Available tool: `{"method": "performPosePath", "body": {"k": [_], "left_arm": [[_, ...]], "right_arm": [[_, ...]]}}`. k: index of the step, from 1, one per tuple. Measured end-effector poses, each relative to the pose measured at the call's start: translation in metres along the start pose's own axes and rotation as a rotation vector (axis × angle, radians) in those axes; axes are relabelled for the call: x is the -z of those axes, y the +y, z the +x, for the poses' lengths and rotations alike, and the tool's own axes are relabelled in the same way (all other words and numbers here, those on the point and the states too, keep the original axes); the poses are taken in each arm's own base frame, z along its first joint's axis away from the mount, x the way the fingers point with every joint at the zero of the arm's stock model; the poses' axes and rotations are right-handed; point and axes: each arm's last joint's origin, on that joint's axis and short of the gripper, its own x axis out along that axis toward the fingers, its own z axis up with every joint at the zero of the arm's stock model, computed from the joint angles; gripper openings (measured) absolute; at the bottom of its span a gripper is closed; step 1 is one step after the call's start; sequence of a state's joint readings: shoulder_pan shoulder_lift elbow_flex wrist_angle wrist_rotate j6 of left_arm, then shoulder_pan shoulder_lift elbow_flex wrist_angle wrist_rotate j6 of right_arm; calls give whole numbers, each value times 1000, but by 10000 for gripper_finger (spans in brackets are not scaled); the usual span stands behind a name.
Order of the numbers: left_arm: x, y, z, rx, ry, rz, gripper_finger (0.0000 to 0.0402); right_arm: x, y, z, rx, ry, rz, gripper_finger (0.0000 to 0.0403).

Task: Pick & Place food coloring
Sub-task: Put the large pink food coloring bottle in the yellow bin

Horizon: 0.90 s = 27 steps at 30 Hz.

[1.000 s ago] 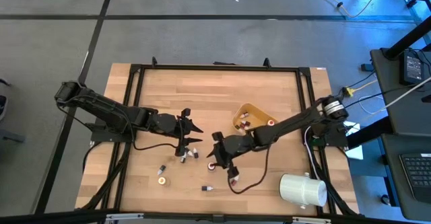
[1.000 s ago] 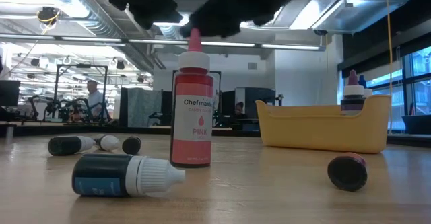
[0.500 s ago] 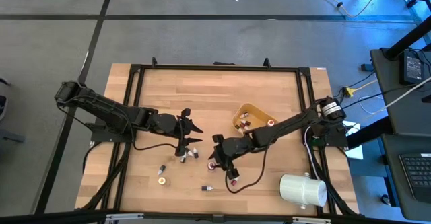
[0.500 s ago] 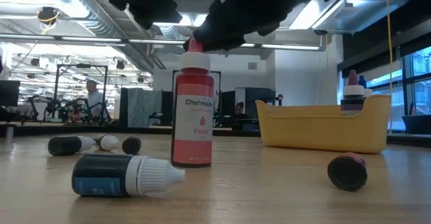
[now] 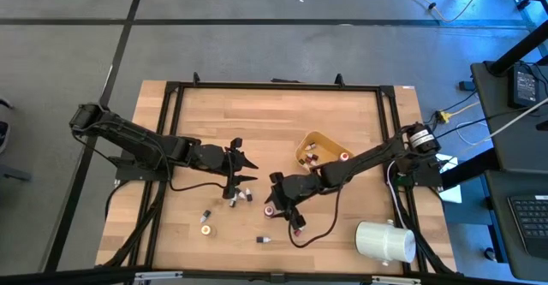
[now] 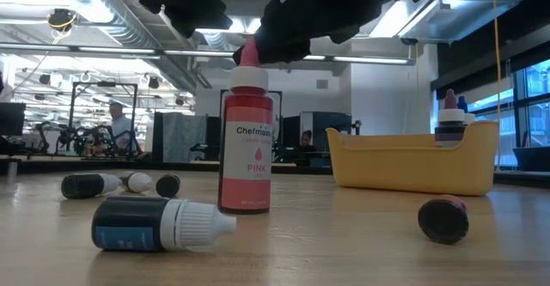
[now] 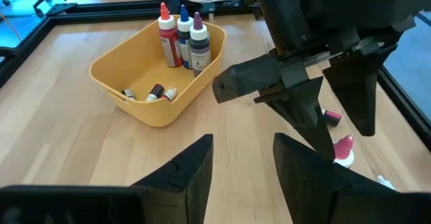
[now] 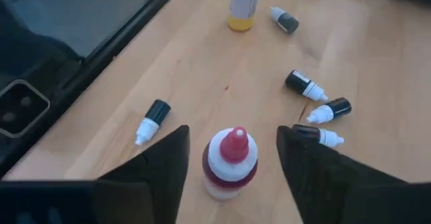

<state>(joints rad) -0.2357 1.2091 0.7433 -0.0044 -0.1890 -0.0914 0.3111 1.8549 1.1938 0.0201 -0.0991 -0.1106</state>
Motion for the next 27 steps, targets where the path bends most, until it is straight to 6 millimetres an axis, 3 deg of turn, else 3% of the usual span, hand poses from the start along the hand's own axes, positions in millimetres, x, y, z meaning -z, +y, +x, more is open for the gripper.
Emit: {"method": "performPosePath", "body": {"k": [8, 18, 27], "left_arm": [[0, 0, 0, 0, 0, 0, 152], [0, 0, 0, 0, 0, 0, 150], [0, 0, 0, 0, 0, 0, 154]], "right_arm": [[-8, -1, -3, -2, 15, -30, 258], [7, -1, 14, -8, 72, -23, 257], [8, -1, 15, -9, 74, -20, 192]]}}
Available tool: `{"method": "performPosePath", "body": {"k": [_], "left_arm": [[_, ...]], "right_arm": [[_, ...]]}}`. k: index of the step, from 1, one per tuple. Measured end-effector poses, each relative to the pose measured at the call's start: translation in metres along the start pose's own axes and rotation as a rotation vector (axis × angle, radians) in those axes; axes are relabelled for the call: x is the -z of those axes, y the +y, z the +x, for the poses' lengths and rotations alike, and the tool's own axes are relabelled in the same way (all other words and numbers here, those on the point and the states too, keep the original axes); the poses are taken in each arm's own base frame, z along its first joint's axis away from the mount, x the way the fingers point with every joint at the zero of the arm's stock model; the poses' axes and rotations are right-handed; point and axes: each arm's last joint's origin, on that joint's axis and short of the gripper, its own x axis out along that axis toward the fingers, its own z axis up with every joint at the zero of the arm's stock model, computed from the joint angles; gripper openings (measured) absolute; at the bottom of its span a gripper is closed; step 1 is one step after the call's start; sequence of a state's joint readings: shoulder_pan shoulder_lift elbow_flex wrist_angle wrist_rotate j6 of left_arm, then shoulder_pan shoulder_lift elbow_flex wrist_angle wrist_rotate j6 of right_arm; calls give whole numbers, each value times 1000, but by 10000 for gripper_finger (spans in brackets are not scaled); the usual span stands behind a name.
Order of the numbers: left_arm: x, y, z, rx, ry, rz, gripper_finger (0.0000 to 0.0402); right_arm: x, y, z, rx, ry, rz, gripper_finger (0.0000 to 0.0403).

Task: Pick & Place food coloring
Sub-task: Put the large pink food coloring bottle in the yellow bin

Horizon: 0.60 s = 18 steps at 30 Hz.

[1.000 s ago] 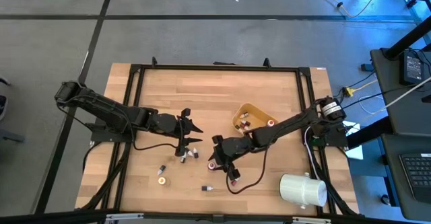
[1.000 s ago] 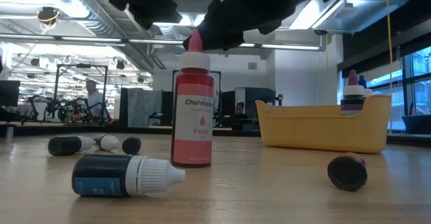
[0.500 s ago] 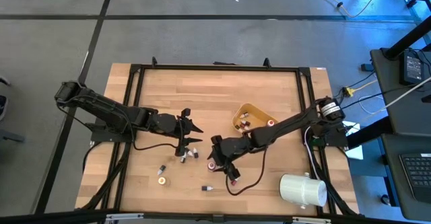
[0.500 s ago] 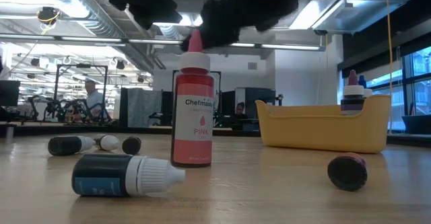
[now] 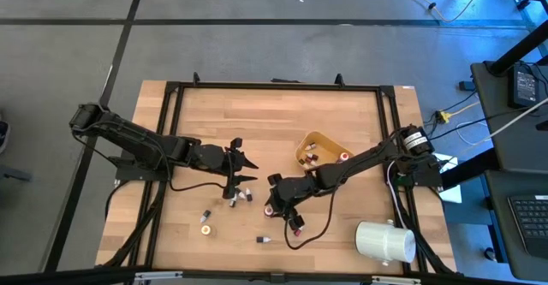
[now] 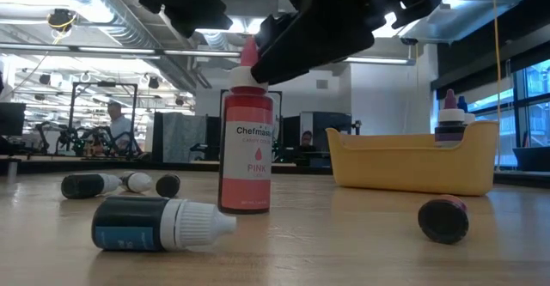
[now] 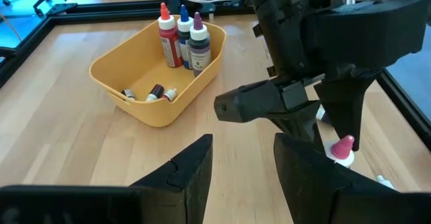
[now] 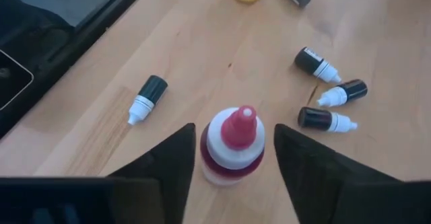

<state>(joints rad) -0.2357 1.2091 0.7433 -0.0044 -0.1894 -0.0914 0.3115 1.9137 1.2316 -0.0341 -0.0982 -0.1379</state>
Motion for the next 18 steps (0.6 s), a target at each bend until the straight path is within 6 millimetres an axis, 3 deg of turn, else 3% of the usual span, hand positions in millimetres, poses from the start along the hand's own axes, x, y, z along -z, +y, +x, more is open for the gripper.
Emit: {"method": "performPosePath", "body": {"k": [7, 12, 15, 18], "left_arm": [[0, 0, 0, 0, 0, 0, 150], [0, 0, 0, 0, 0, 0, 152], [0, 0, 0, 0, 0, 0, 154], [1, 0, 0, 0, 6, 1, 153]], "right_arm": [[0, 0, 0, 0, 0, -3, 117], [-1, 0, -4, -2, 14, -1, 112], [-6, 1, -21, -4, 27, 5, 112], [-18, 2, -52, 19, 22, 41, 112]]}}
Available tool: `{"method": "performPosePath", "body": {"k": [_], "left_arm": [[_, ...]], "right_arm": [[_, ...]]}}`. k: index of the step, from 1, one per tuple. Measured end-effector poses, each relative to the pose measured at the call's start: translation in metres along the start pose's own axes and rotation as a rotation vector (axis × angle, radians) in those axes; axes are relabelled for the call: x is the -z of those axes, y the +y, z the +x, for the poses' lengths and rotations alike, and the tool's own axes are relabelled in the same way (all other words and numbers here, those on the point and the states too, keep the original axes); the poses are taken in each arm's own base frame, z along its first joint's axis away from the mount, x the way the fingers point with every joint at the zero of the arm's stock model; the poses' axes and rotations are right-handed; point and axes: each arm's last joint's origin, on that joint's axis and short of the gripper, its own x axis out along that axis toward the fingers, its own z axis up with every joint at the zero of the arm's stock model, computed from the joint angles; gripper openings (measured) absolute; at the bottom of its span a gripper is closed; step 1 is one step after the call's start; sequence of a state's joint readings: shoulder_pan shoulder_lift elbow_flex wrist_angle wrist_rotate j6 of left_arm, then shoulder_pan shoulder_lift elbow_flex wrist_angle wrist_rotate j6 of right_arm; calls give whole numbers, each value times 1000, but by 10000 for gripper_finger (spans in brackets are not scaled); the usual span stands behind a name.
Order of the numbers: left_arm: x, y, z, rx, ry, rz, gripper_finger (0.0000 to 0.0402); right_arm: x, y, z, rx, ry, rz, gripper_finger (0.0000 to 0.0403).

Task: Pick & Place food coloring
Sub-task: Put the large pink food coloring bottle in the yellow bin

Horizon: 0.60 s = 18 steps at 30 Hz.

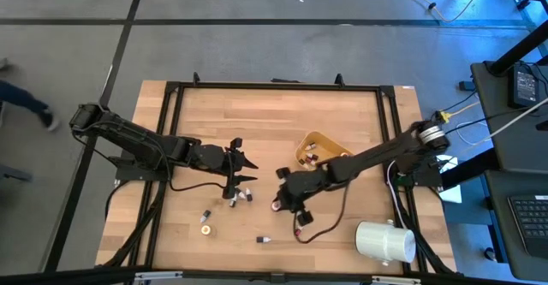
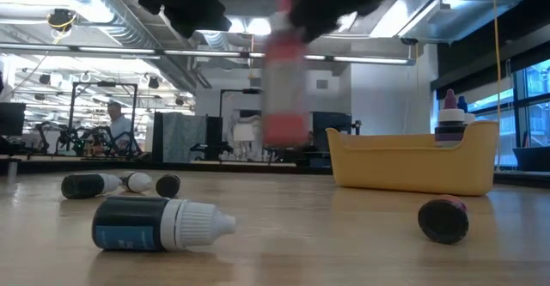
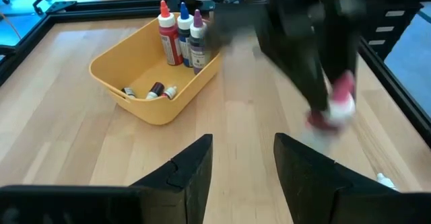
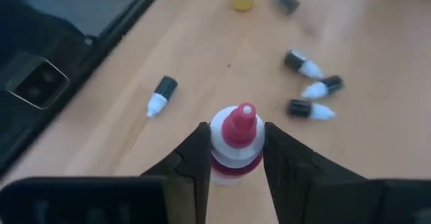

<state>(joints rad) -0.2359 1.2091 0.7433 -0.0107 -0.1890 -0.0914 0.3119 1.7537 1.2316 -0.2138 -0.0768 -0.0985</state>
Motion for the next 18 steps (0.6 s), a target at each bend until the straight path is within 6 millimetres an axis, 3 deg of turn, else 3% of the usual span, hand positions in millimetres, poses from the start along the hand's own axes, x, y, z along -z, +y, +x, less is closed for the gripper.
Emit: {"method": "performPosePath", "body": {"k": [8, 13, 18], "left_arm": [[0, 0, 0, 0, 2, 0, 151], [0, 0, 0, 0, 4, 1, 154], [1, 0, 0, -1, 9, 1, 151]], "right_arm": [[1, 0, -94, 250, 81, 141, 114], [27, 1, -133, 412, 73, 224, 116], [69, 1, -152, 550, 45, 318, 115]]}}
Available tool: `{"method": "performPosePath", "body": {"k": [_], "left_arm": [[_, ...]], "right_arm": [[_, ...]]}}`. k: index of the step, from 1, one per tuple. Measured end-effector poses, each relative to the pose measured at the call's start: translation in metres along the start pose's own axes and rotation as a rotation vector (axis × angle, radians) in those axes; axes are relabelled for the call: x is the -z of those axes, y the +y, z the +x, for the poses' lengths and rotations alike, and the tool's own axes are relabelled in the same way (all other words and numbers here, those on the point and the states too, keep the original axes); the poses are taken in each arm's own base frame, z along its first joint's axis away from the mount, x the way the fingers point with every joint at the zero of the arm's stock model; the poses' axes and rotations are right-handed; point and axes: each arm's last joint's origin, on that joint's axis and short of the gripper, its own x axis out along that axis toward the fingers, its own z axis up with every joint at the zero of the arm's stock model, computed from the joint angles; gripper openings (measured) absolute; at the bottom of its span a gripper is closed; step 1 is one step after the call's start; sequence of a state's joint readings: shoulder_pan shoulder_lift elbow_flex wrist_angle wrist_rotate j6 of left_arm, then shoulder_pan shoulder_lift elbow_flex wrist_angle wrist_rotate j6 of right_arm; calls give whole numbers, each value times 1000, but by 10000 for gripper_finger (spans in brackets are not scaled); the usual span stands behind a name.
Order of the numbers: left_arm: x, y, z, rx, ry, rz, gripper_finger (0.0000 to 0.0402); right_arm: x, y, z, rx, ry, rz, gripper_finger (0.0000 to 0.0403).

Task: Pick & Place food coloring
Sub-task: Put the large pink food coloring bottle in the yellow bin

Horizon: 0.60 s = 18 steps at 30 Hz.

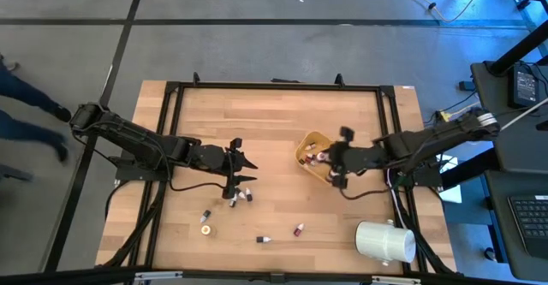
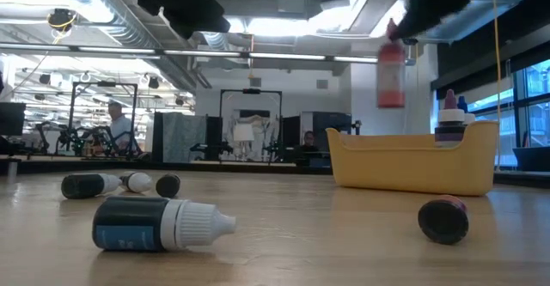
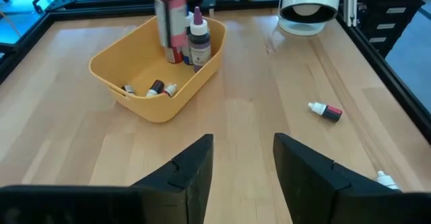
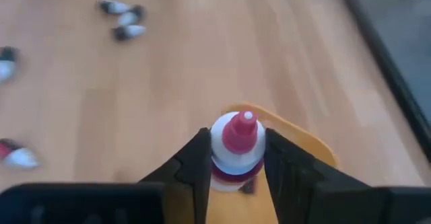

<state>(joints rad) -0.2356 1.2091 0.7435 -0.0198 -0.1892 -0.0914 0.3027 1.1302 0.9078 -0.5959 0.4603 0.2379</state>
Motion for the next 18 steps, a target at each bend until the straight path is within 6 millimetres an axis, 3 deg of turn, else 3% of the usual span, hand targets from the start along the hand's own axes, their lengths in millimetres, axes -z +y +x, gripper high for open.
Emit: {"method": "performPosePath", "body": {"k": [5, 9, 18], "left_arm": [[0, 0, 0, 0, 0, 0, 151], [0, 0, 0, 0, 0, 0, 154], [0, 0, 0, 0, -1, 0, 150]], "right_arm": [[38, -17, 5, 94, 17, 86, 117], [57, -24, 16, 95, 1, 138, 118], [79, -34, 32, 102, 75, 183, 119]]}}
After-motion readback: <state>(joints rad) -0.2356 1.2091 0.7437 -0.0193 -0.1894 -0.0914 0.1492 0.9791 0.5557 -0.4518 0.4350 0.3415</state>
